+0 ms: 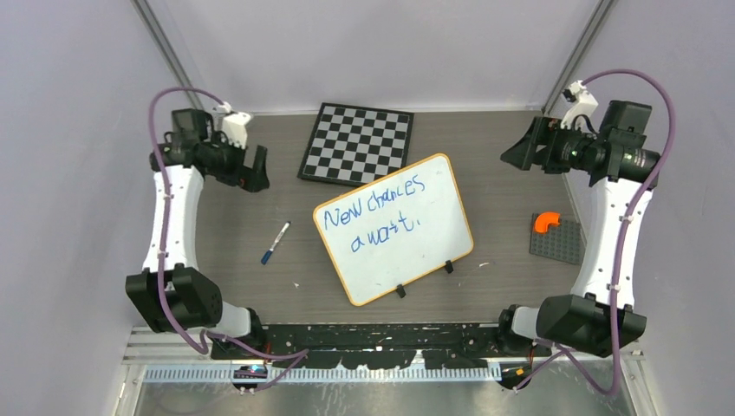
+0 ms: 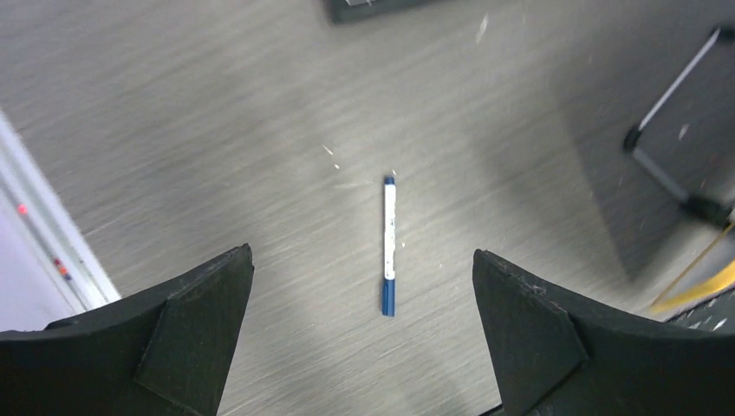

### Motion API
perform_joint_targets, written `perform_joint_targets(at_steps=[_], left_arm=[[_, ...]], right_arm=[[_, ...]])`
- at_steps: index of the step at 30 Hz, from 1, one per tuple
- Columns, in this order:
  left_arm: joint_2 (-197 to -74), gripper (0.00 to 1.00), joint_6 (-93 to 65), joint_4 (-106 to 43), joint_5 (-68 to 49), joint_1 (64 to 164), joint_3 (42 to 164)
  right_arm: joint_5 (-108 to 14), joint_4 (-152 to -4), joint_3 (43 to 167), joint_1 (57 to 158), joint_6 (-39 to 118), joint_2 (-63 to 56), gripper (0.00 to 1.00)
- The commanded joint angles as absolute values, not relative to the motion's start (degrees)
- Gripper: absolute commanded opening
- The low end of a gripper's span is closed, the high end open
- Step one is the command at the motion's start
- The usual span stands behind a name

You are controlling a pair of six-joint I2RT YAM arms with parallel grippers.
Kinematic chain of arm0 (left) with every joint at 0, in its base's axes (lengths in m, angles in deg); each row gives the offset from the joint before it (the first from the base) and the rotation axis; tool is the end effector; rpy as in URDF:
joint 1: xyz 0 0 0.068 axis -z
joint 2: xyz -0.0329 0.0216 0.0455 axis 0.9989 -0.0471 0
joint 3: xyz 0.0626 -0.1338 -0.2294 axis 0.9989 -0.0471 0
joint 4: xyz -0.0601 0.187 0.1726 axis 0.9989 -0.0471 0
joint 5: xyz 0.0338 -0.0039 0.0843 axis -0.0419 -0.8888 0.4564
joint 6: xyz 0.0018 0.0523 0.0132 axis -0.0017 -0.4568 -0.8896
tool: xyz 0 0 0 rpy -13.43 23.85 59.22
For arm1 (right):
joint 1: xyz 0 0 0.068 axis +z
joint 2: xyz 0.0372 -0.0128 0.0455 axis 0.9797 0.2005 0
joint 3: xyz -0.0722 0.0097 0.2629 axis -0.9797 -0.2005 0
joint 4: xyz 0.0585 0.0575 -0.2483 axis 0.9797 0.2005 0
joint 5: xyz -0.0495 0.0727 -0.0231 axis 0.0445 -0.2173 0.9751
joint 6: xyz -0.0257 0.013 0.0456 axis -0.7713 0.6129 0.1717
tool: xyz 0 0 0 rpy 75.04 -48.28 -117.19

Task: Write a sentence on the whiteboard
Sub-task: Reset both arms

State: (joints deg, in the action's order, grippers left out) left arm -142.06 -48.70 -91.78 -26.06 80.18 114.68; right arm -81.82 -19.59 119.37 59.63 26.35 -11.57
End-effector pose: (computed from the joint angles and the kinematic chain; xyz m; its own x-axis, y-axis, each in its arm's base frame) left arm 0.2834 0.0202 0.3550 -0.7119 0.2710 -0.6479 0.4351 0.8944 -0.1039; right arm 0.2300 -0.0529 0.4278 -0.6077 0.1229 -0.7846 -0.3038 0.8769 0.3726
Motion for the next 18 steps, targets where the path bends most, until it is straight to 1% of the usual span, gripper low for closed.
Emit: perform_joint_targets(at_steps=[1,4,8,18], left_arm=[[-141.66,1.0,-41.49,-93.49,-32.46,74.53,123.35],[-142.49,1.0,-40.07,-93.2,-31.39,72.53,126.46],[-141.47,1.0,-38.45,-90.43,-30.33,71.52,123.64],[-139.91,1.0,-34.86,-85.5,-26.7,71.15,115.75]], right_arm=[[-82.14,-18.24,123.21,53.91,21.57,-8.26,0.86],[-83.45,-18.23,123.12,49.6,20.08,-6.35,0.86],[-84.29,-18.27,120.56,45.8,17.92,-4.18,0.86],[-83.76,-18.31,115.79,44.6,15.08,-2.78,0.86]])
